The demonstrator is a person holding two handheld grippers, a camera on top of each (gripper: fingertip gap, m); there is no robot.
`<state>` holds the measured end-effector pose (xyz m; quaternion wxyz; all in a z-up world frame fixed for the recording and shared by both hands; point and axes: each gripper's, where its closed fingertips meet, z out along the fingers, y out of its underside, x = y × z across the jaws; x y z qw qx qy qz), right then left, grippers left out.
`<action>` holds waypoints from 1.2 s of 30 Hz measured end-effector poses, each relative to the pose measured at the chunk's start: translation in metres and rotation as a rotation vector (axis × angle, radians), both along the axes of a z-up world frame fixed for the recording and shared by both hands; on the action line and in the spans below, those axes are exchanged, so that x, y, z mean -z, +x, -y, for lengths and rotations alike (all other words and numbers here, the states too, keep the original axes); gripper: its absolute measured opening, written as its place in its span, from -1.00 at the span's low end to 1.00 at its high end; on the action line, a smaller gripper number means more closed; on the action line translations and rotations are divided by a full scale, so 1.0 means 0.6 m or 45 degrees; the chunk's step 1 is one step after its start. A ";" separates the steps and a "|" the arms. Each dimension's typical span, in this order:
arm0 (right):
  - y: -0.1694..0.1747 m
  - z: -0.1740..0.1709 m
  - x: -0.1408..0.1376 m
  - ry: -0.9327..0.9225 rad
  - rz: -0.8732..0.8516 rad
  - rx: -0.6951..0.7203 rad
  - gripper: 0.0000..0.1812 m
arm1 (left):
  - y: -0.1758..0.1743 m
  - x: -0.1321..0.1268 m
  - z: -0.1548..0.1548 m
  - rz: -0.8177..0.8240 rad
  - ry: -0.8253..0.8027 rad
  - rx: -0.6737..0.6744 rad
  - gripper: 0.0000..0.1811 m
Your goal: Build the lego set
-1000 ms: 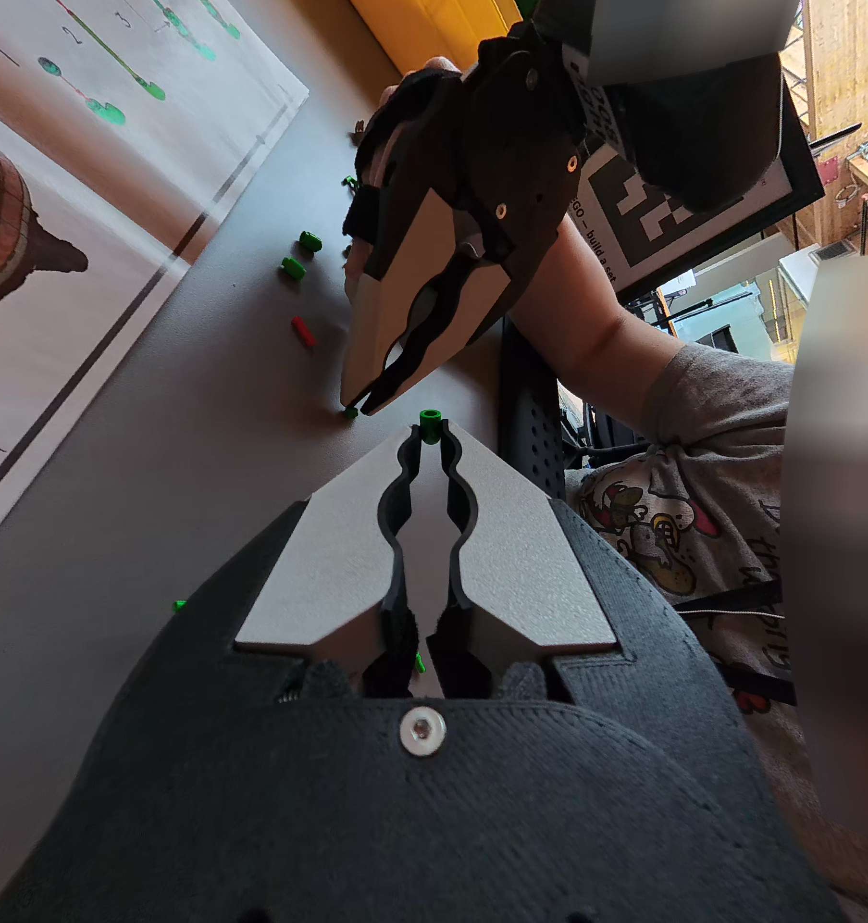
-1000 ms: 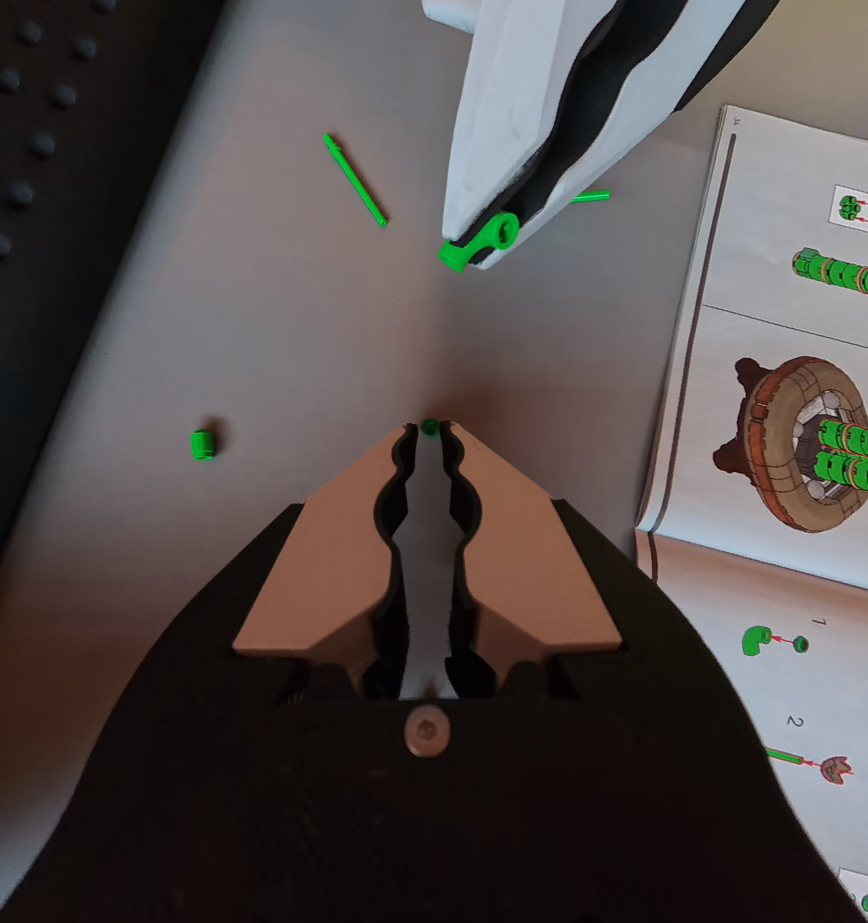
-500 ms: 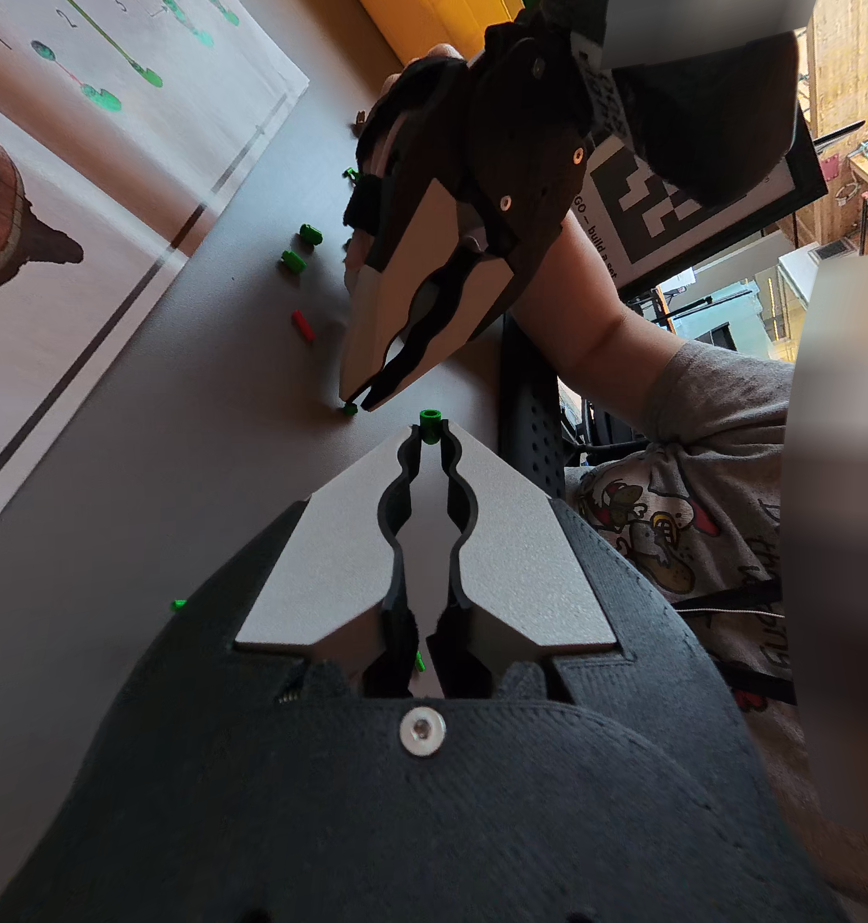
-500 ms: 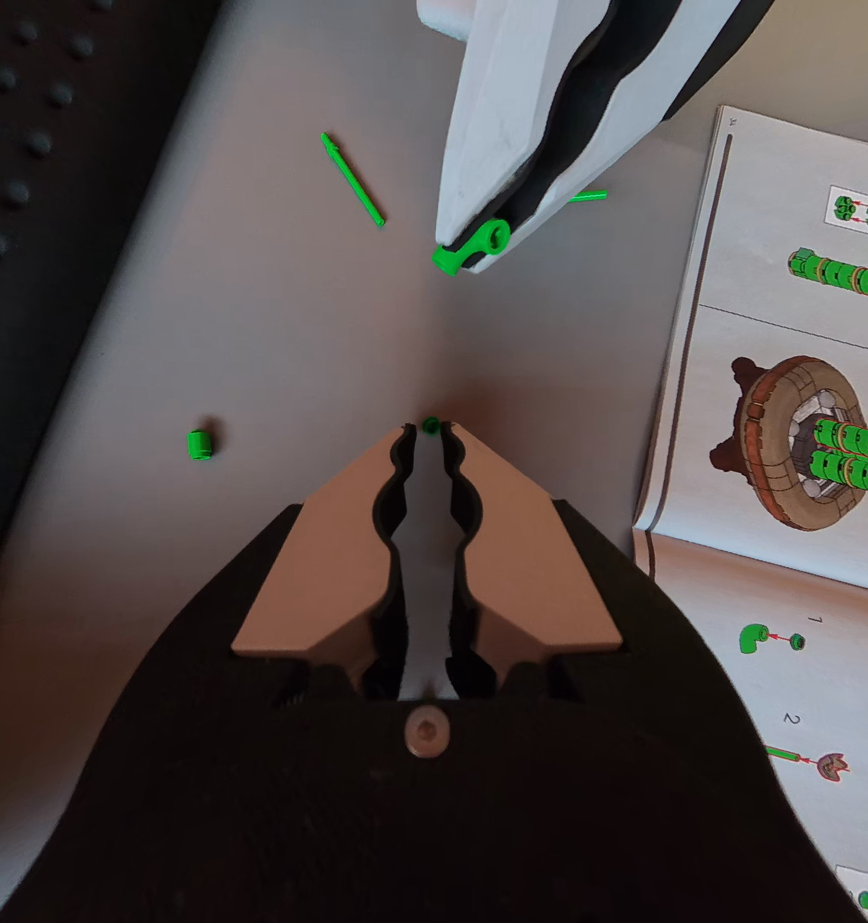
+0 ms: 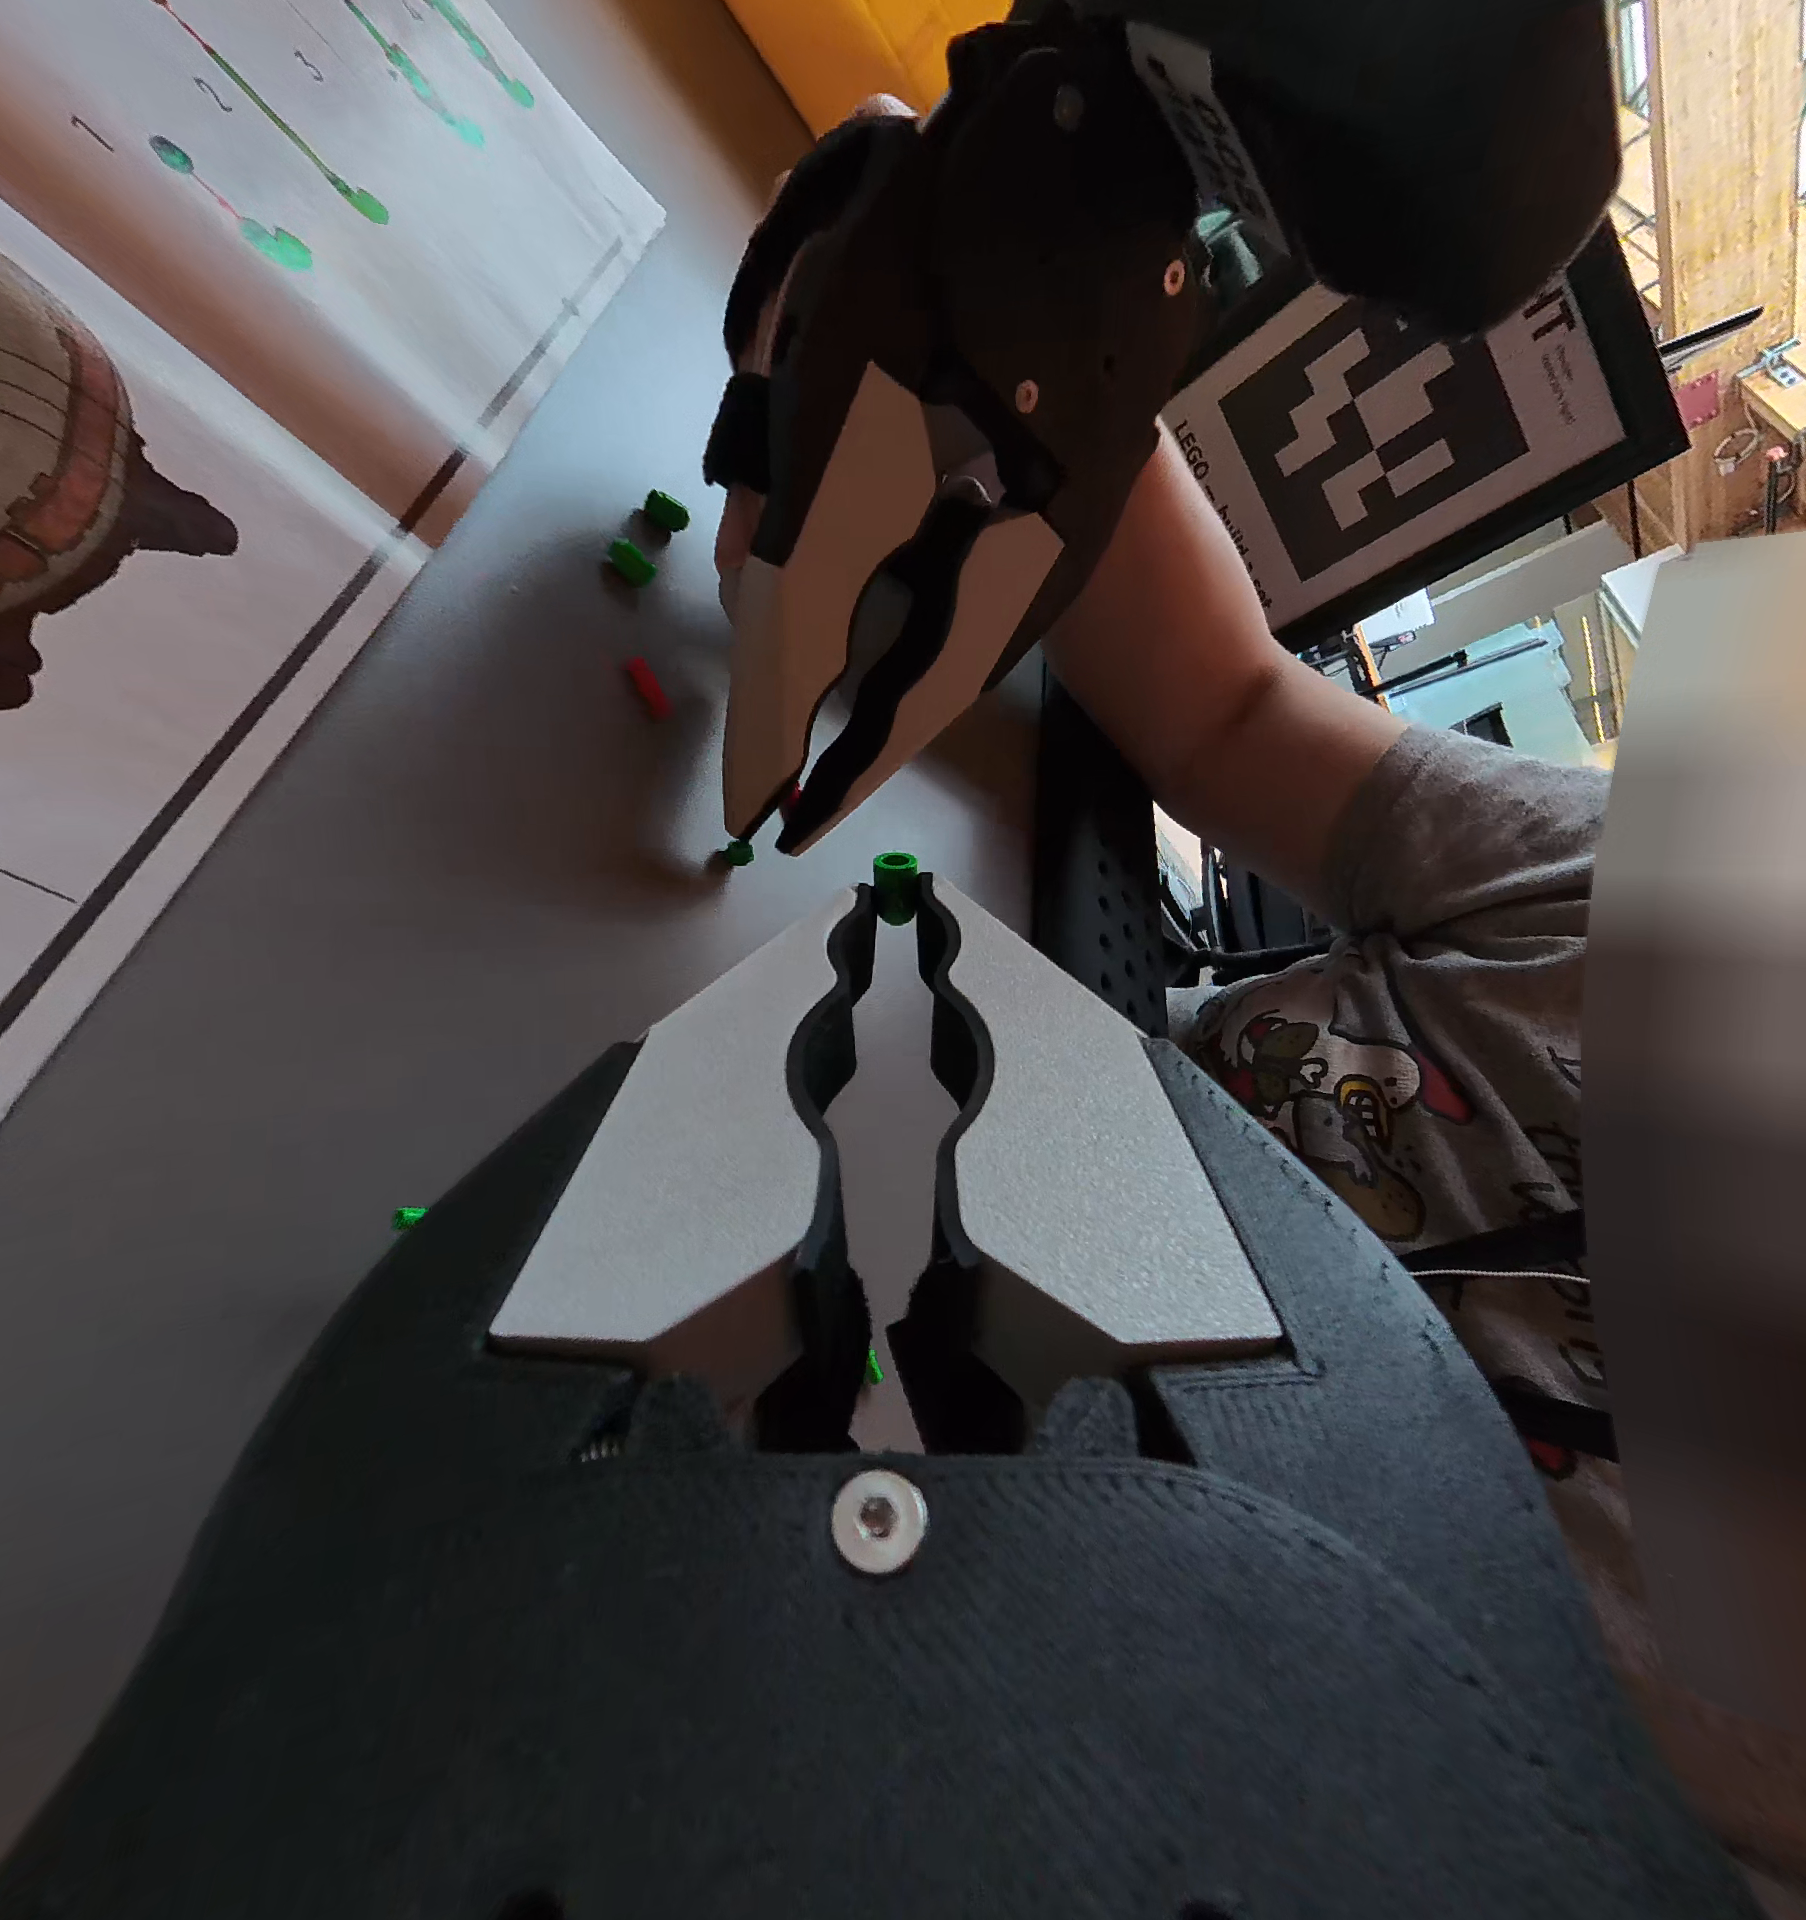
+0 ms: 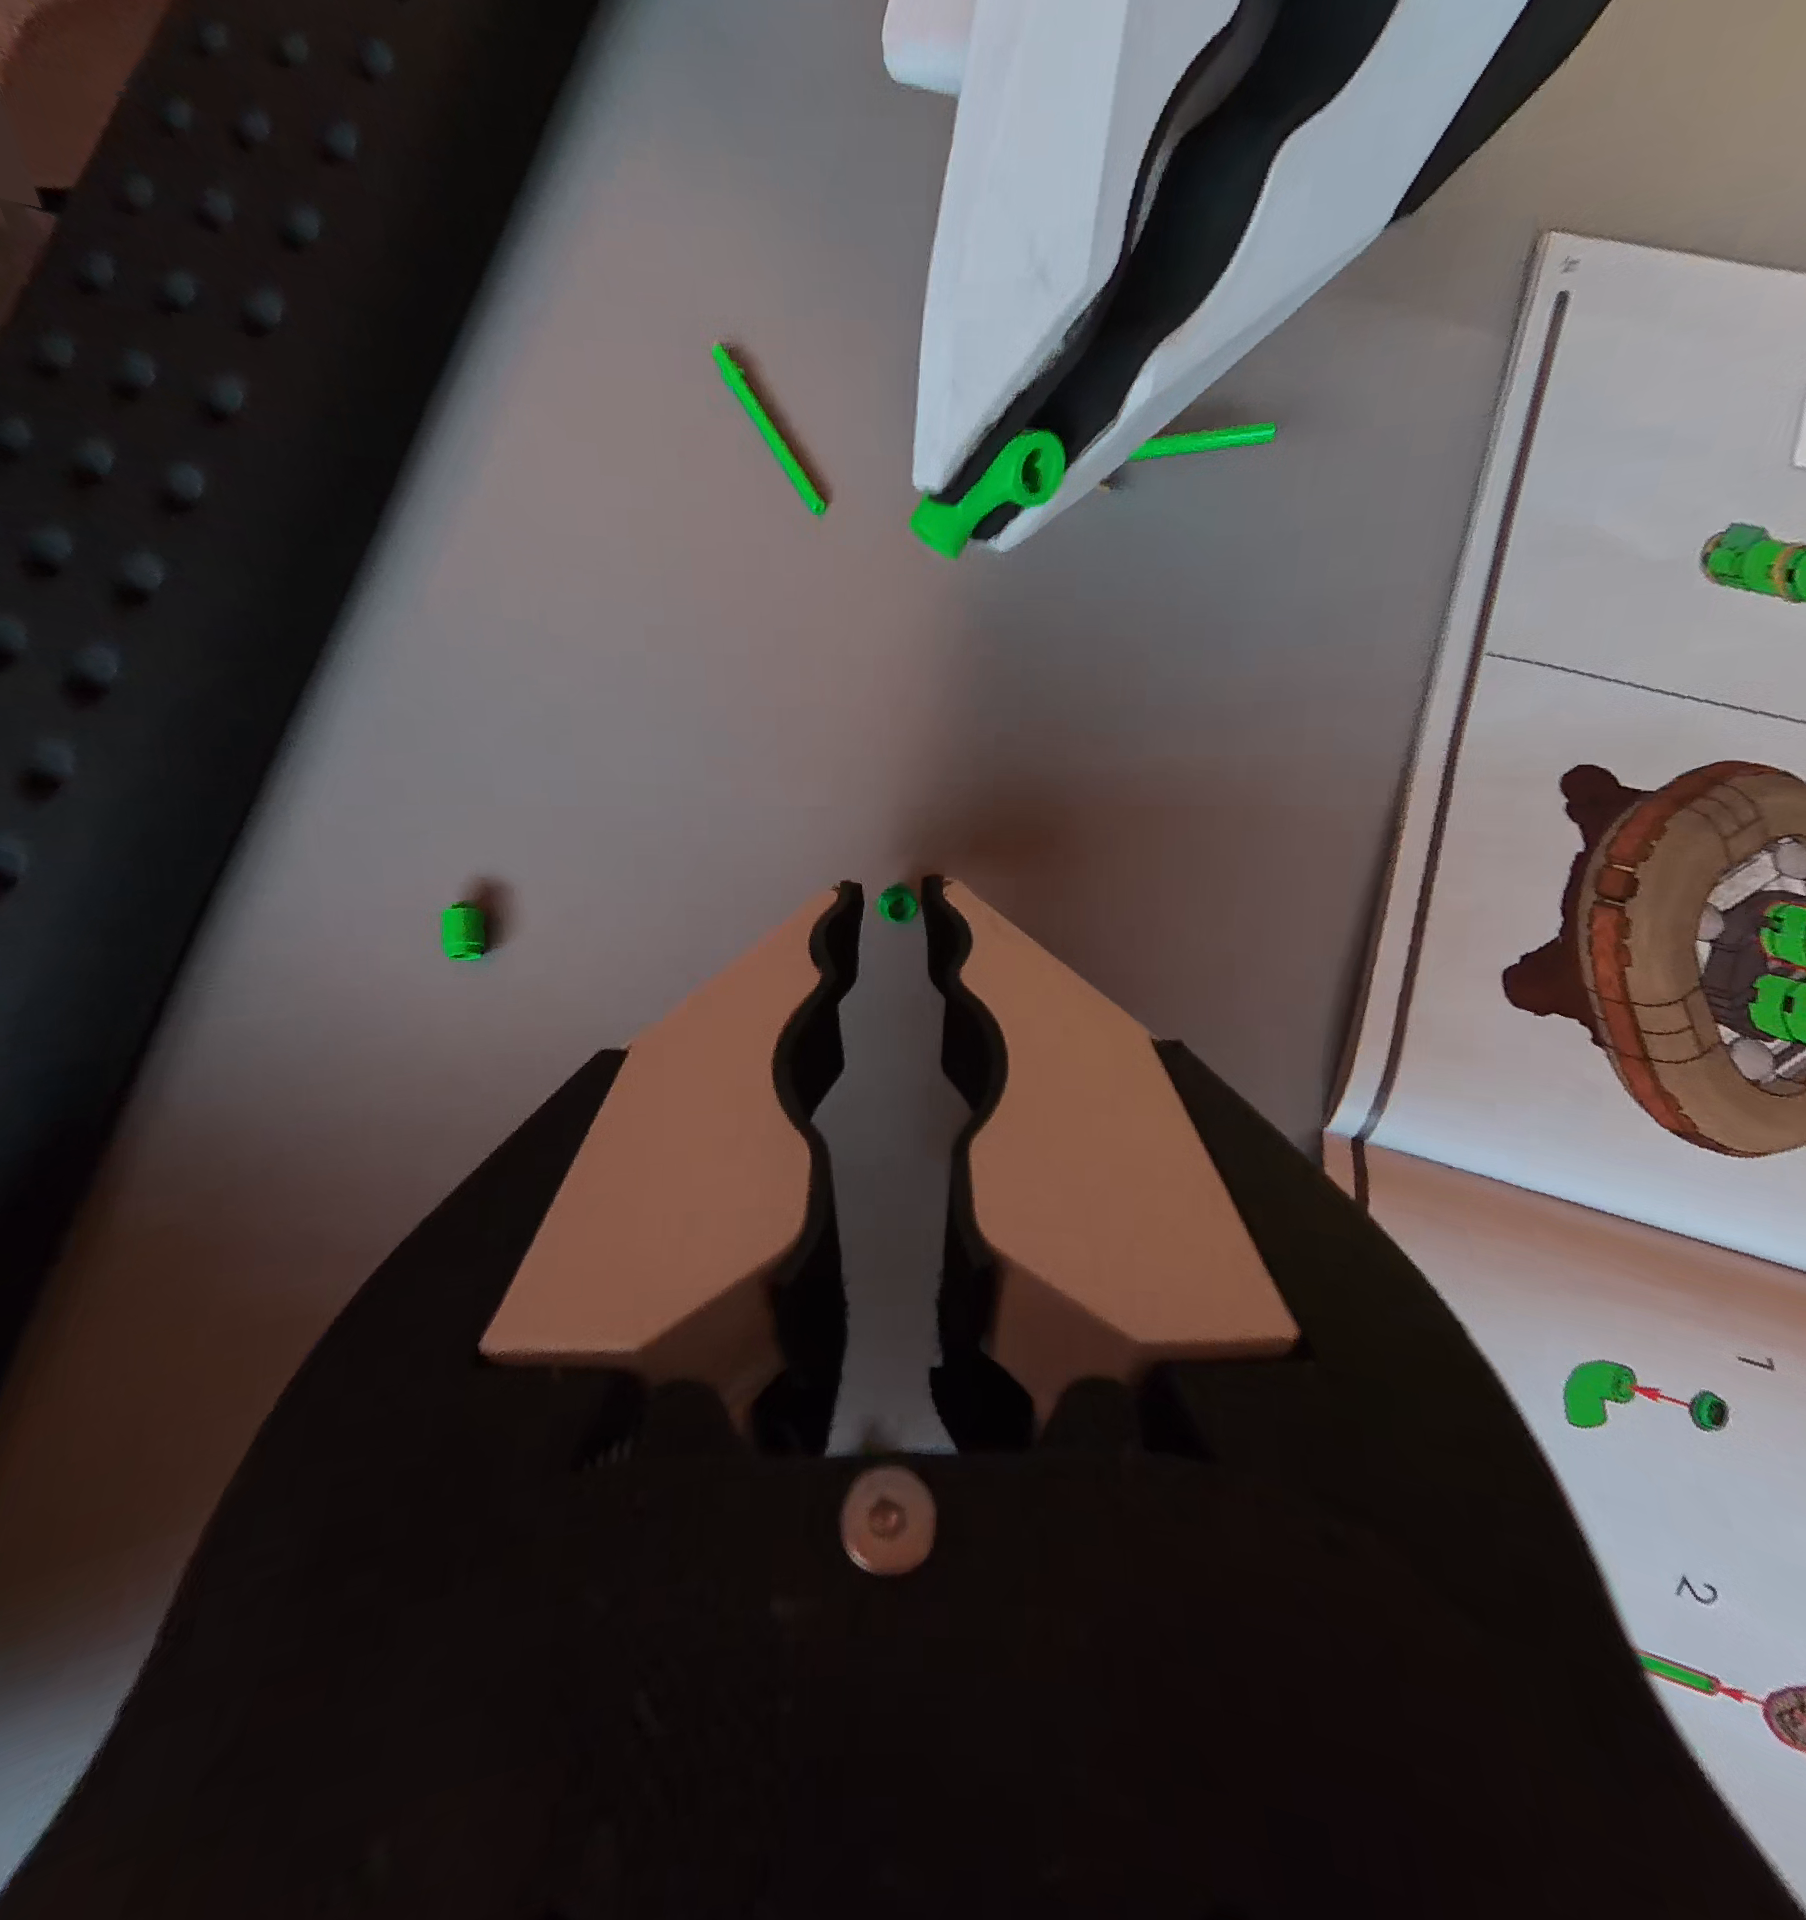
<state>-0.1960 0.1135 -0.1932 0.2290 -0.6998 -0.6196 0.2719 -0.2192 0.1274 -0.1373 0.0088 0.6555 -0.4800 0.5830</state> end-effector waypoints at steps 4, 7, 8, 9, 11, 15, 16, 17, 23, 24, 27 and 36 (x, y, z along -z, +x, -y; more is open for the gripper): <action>0.002 0.003 0.004 -0.044 0.024 -0.030 -0.88 | -0.001 0.002 -0.002 -0.005 -0.005 -0.003 -0.94; 0.001 -0.002 0.006 -0.057 0.022 -0.036 -0.87 | 0.000 0.005 -0.001 -0.015 -0.008 0.002 -0.94; 0.001 -0.003 0.007 -0.063 0.026 -0.038 -0.87 | 0.000 0.006 0.000 -0.017 -0.009 0.005 -0.94; 0.001 -0.001 0.008 -0.074 0.028 -0.044 -0.87 | 0.000 0.006 0.000 -0.019 -0.009 0.006 -0.94; 0.001 -0.001 0.011 -0.082 0.035 -0.047 -0.87 | 0.000 0.006 0.001 -0.021 -0.008 0.007 -0.94; 0.002 -0.001 0.013 -0.098 0.034 -0.048 -0.87 | 0.000 0.007 0.001 -0.023 -0.011 0.007 -0.94; 0.002 0.000 0.013 -0.105 0.033 -0.049 -0.87 | 0.000 0.007 0.001 -0.023 -0.012 0.008 -0.94; 0.002 0.000 0.013 -0.107 0.031 -0.048 -0.88 | 0.000 0.007 0.001 -0.024 -0.012 0.009 -0.94; 0.003 -0.002 0.015 -0.107 0.035 -0.042 -0.89 | 0.000 0.009 0.002 -0.028 -0.014 0.012 -0.94; 0.003 -0.002 0.015 -0.108 0.035 -0.042 -0.89 | 0.000 0.009 0.002 -0.029 -0.015 0.012 -0.94; 0.004 -0.003 0.016 -0.110 0.037 -0.038 -0.89 | 0.000 0.010 0.003 -0.033 -0.015 0.014 -0.94; 0.003 -0.001 0.016 -0.108 0.037 -0.045 -0.92 | 0.001 0.014 0.005 -0.045 -0.021 0.021 -0.94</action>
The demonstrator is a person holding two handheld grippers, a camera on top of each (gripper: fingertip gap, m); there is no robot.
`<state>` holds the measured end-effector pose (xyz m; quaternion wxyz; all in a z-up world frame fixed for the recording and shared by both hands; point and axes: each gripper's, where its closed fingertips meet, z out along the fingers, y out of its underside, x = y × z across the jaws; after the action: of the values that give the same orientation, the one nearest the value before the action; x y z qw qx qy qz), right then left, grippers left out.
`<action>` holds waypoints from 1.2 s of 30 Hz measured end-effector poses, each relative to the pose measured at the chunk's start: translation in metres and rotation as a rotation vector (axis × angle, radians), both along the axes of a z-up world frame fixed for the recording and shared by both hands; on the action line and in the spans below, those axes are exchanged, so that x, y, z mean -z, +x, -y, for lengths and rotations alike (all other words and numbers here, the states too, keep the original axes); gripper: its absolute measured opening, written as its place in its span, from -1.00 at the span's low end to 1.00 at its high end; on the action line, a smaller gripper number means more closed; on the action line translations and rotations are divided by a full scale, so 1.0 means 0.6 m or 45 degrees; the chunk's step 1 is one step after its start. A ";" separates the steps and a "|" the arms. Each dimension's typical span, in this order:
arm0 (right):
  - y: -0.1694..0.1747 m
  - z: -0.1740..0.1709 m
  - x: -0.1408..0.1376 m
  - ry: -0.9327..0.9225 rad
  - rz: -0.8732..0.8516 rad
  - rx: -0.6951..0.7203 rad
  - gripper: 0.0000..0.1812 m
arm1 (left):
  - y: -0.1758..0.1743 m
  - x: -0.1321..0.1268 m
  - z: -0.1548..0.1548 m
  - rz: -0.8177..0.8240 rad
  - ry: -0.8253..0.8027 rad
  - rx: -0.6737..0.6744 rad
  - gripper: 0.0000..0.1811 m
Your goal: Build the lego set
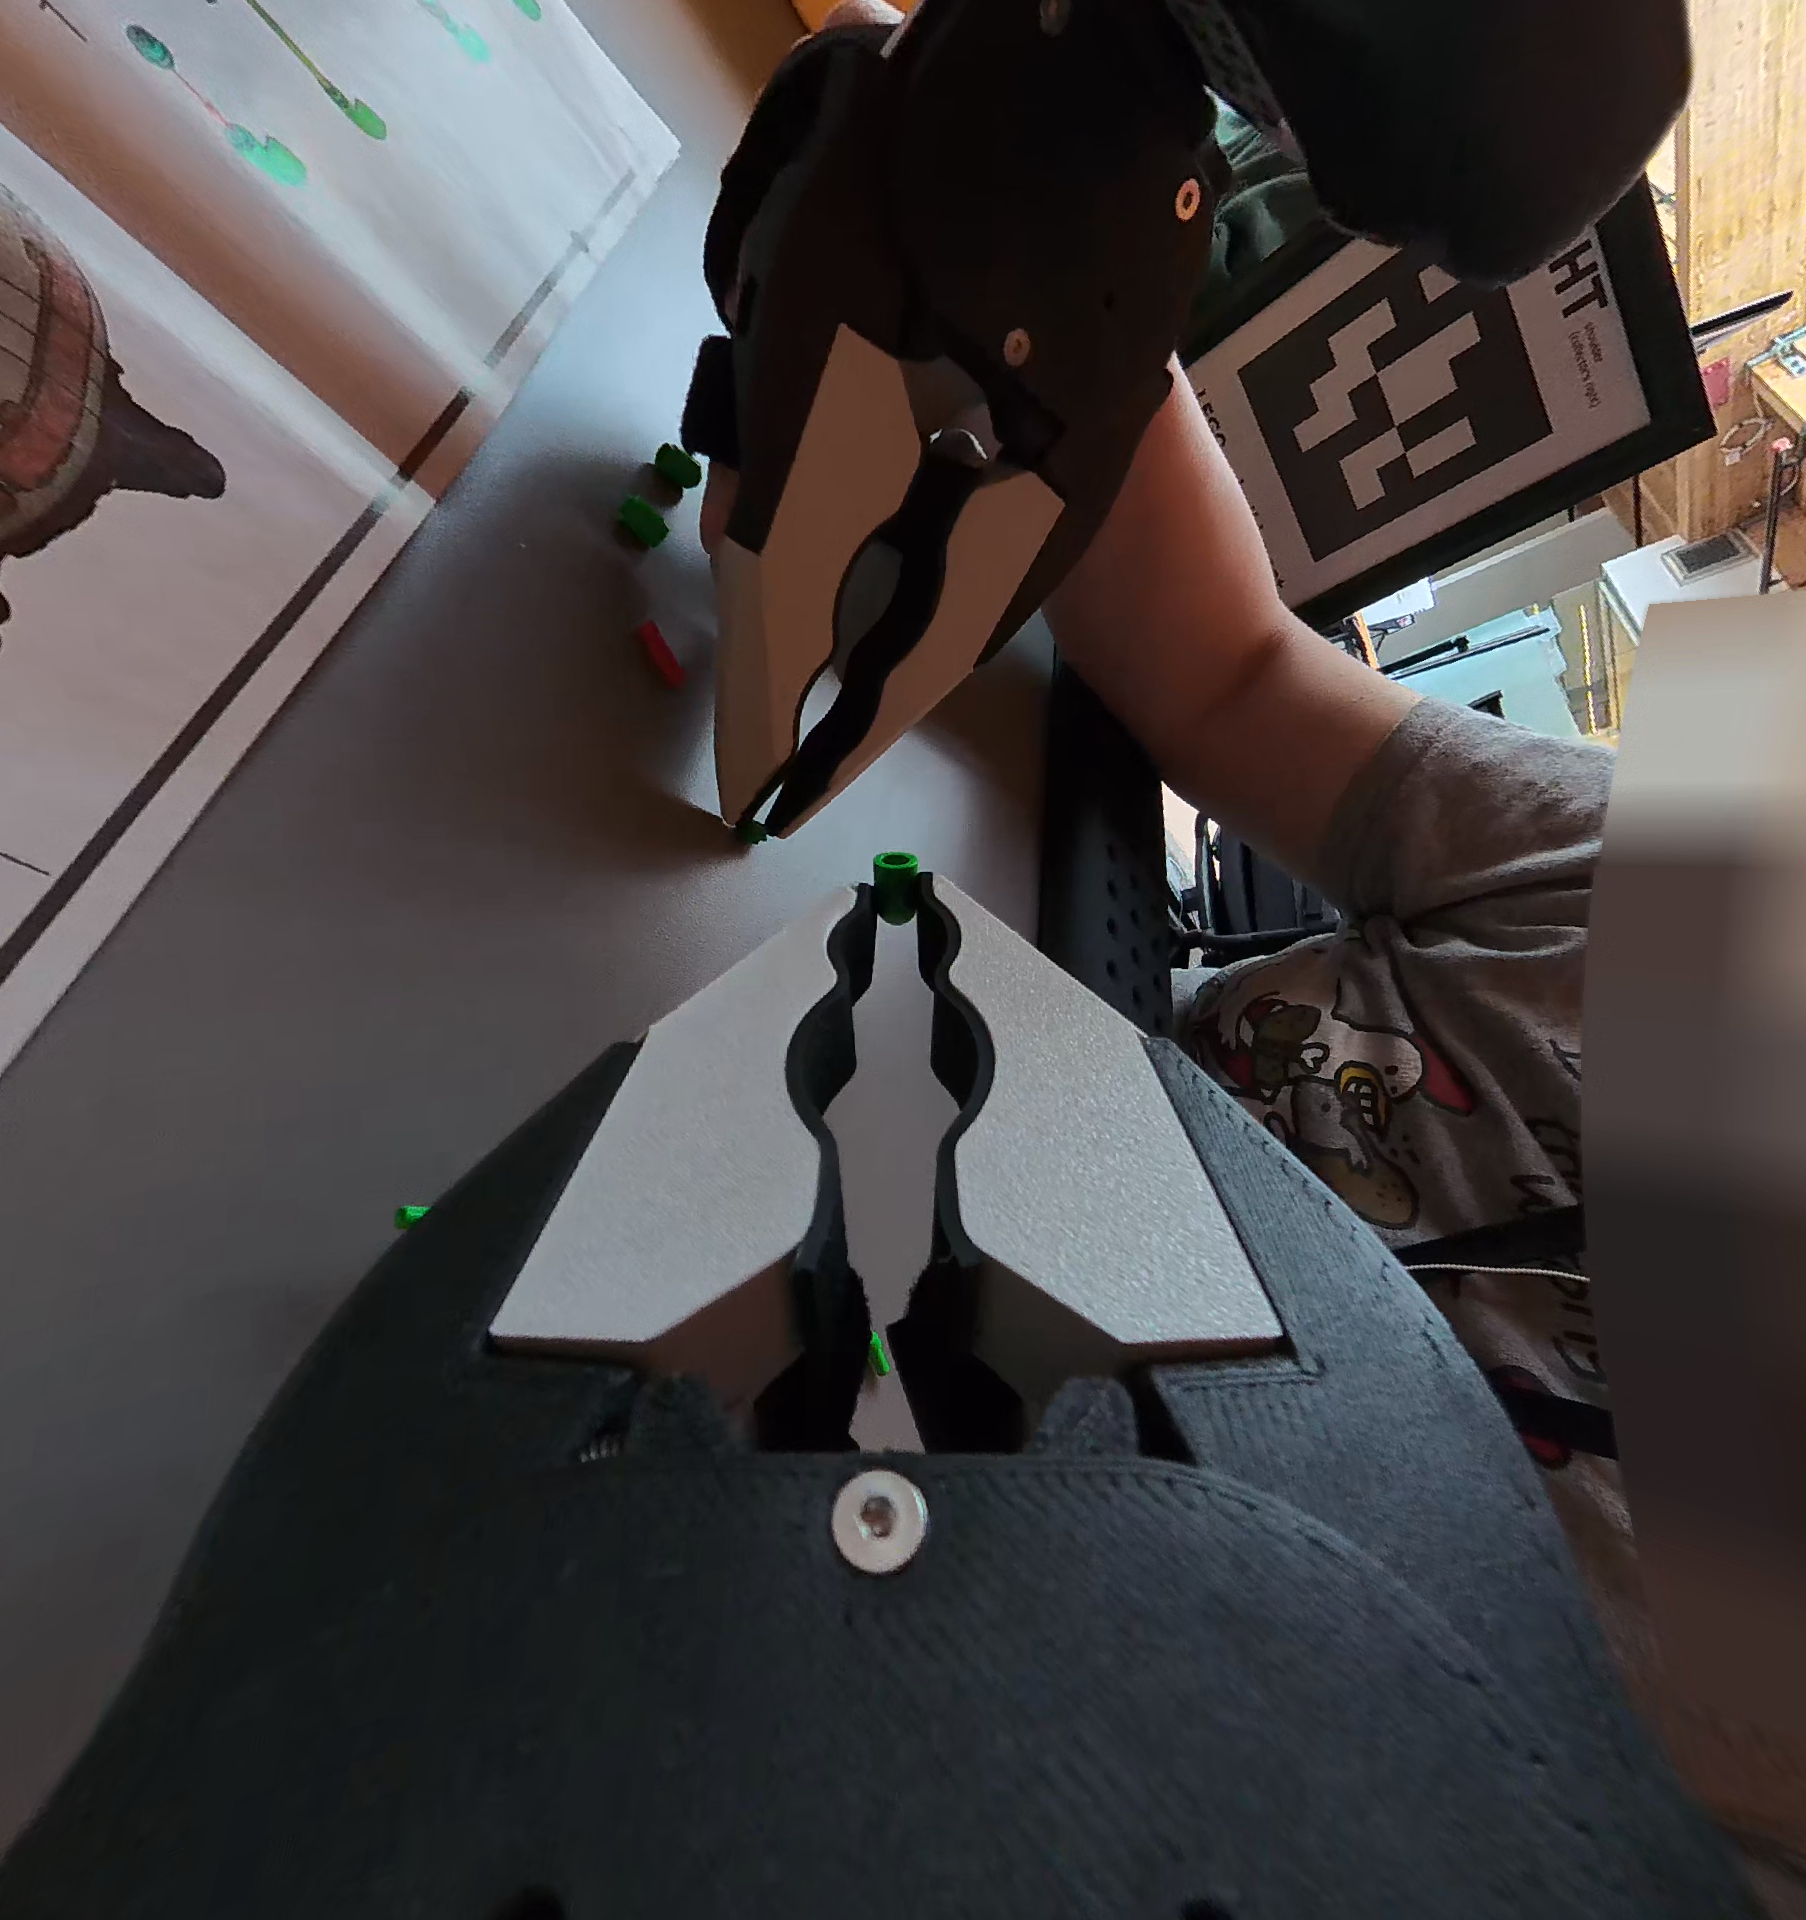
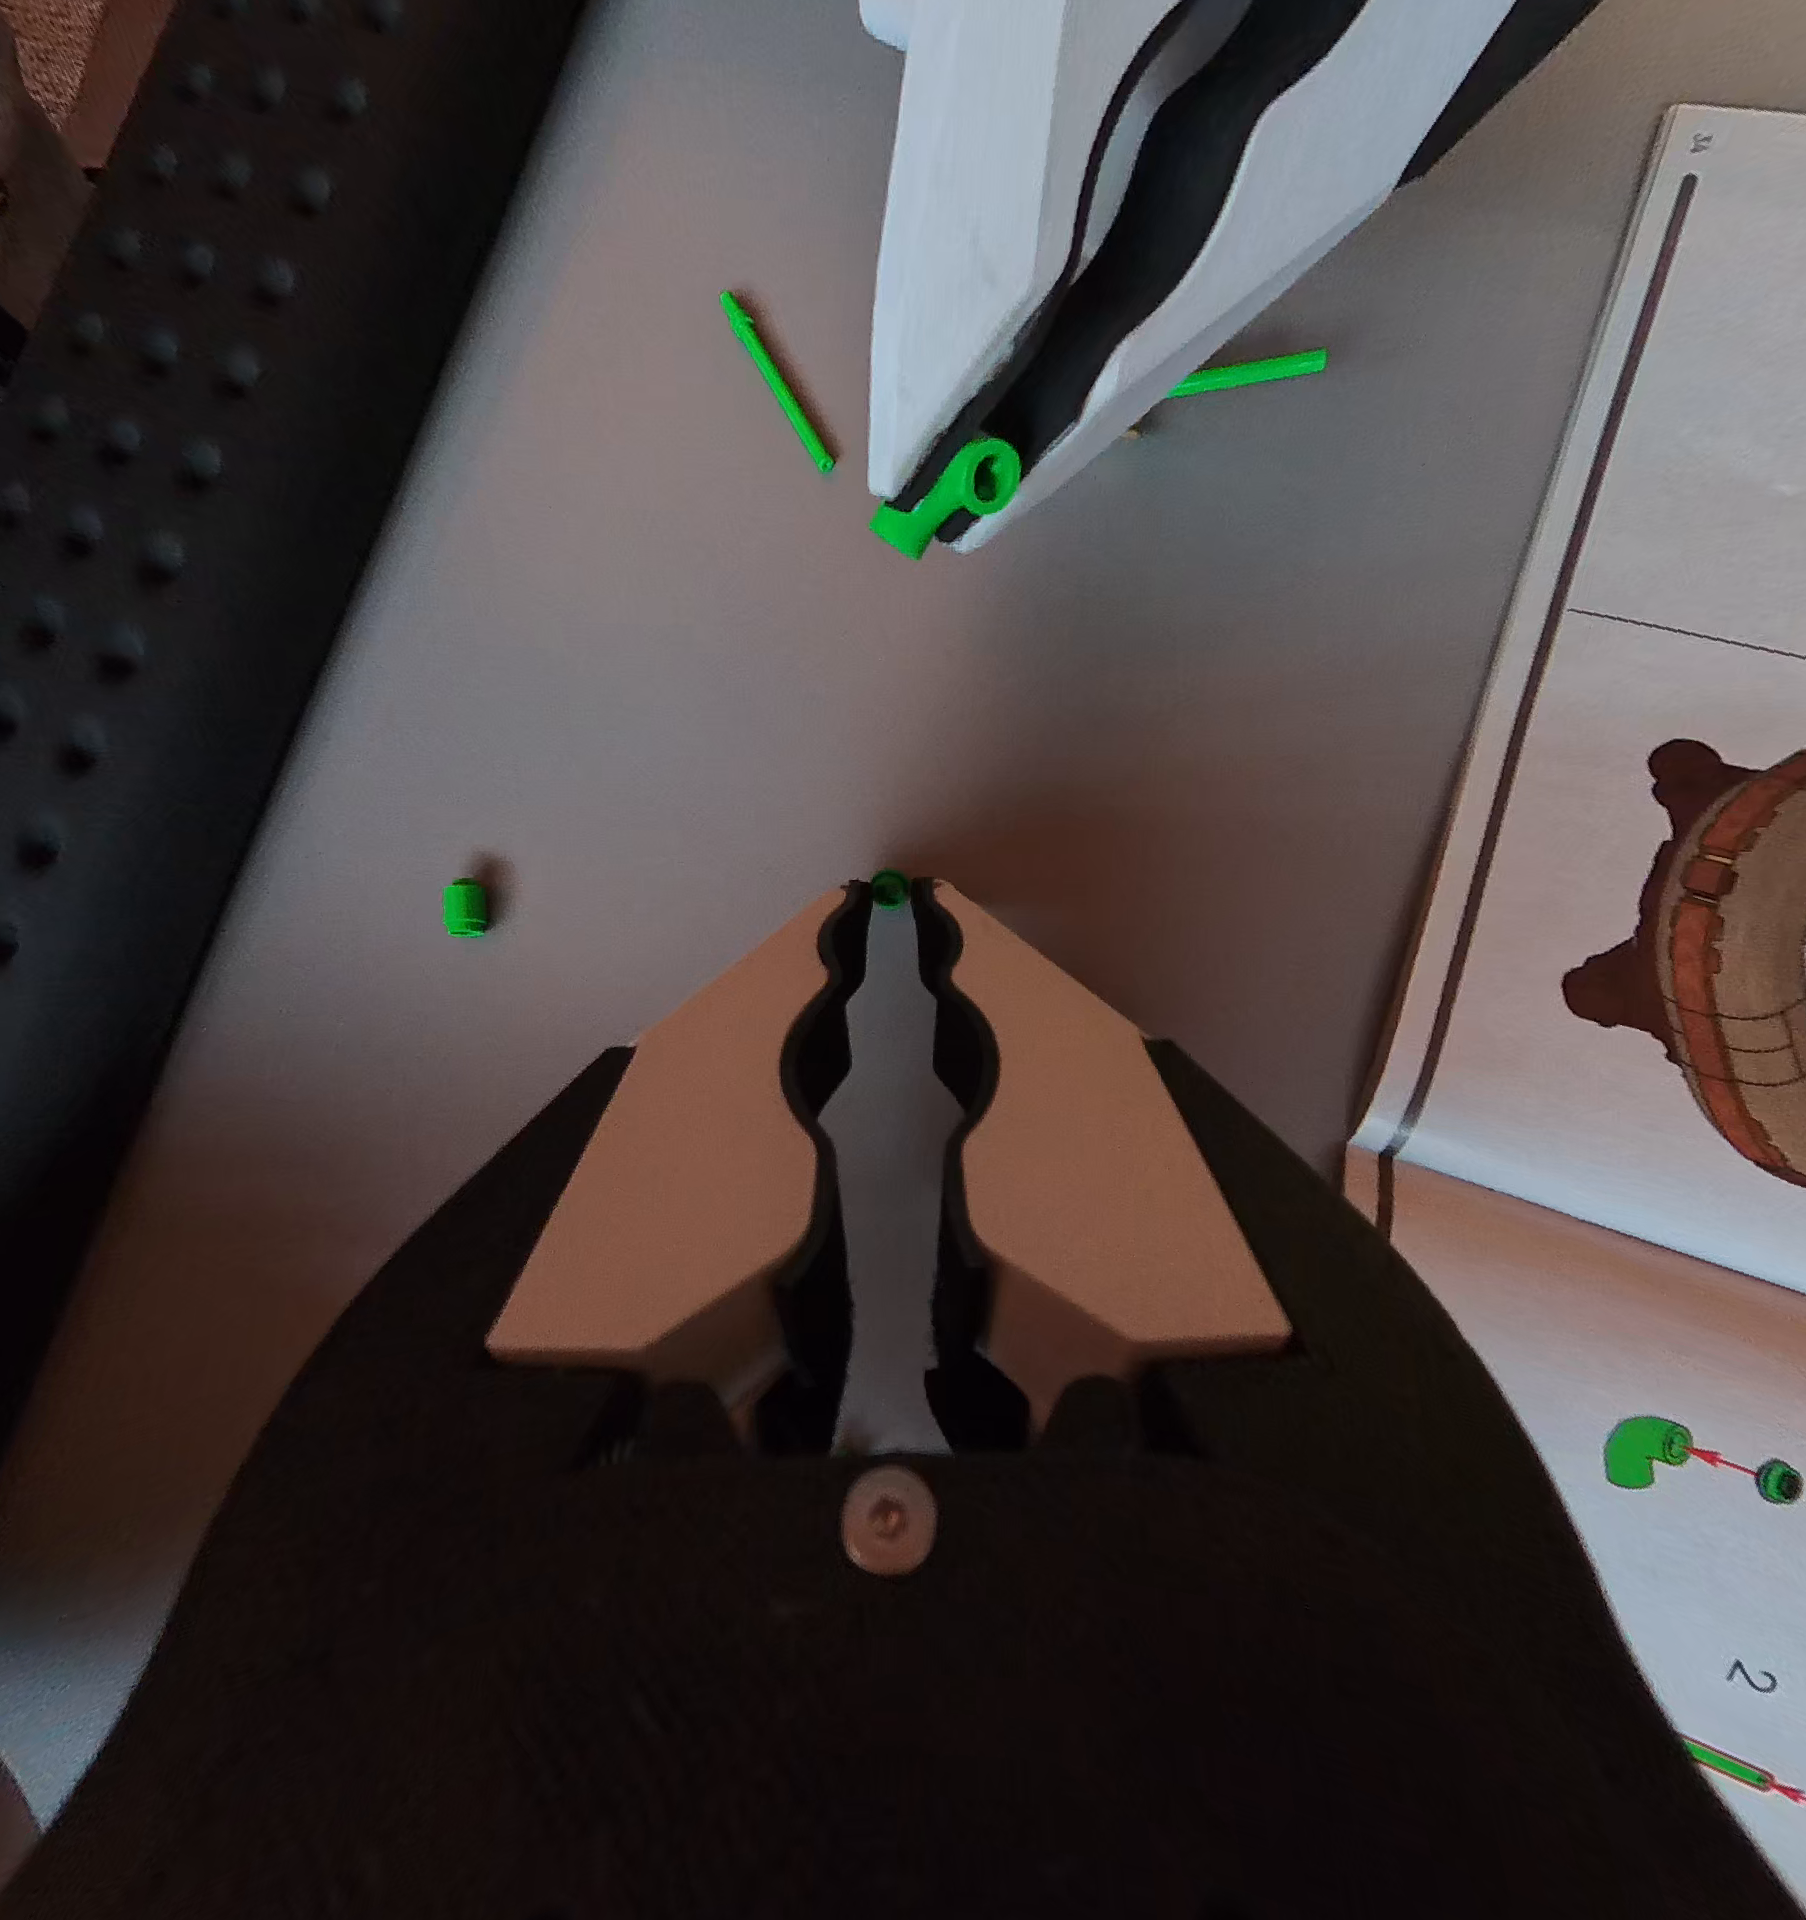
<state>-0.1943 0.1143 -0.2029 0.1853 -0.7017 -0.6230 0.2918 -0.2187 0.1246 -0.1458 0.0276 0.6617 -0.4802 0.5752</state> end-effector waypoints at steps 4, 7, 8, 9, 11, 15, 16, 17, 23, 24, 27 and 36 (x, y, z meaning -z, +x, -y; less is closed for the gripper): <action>0.000 0.001 0.000 0.003 0.002 -0.003 -0.94 | 0.000 0.001 0.000 -0.003 -0.003 0.001 -0.94; 0.000 0.001 0.000 -0.001 0.000 0.001 -0.95 | 0.000 0.002 0.001 -0.006 -0.004 0.003 -0.94; 0.000 0.001 -0.001 -0.003 -0.003 0.001 -0.95 | 0.000 0.002 0.001 -0.007 -0.004 0.003 -0.94; 0.000 0.001 -0.002 -0.004 -0.007 0.003 -0.95 | 0.000 0.002 0.001 -0.007 -0.005 0.004 -0.94; -0.001 0.000 -0.006 0.000 -0.022 0.009 -0.96 | 0.000 0.003 0.000 -0.008 -0.005 0.004 -0.94; -0.002 -0.005 -0.036 0.079 -0.092 0.041 -0.96 | 0.001 0.009 0.003 -0.020 -0.013 0.015 -0.94; -0.003 -0.005 -0.050 0.108 -0.128 0.059 -0.96 | 0.002 0.013 0.006 -0.026 -0.015 0.026 -0.94; -0.005 -0.006 -0.065 0.137 -0.170 0.089 -0.96 | 0.002 0.016 0.011 -0.033 -0.015 0.044 -0.94; -0.006 0.024 -0.121 0.220 -0.332 0.388 -0.96 | 0.004 0.021 0.072 -0.016 -0.020 0.281 -0.94; -0.009 0.036 -0.123 0.176 -0.384 0.445 -0.96 | 0.003 0.019 0.085 -0.003 -0.019 0.332 -0.94; -0.026 0.079 -0.110 0.013 -0.509 0.563 -0.96 | -0.007 0.025 0.119 -0.010 0.009 0.480 -0.94; -0.048 0.123 -0.075 -0.233 -0.682 0.677 -0.97 | -0.038 0.067 0.181 -0.140 0.068 0.772 -0.94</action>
<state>-0.2231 0.0408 -0.1578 0.3473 -0.7513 -0.3203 0.4608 -0.2415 0.0159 -0.1863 0.2064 0.5187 -0.6685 0.4913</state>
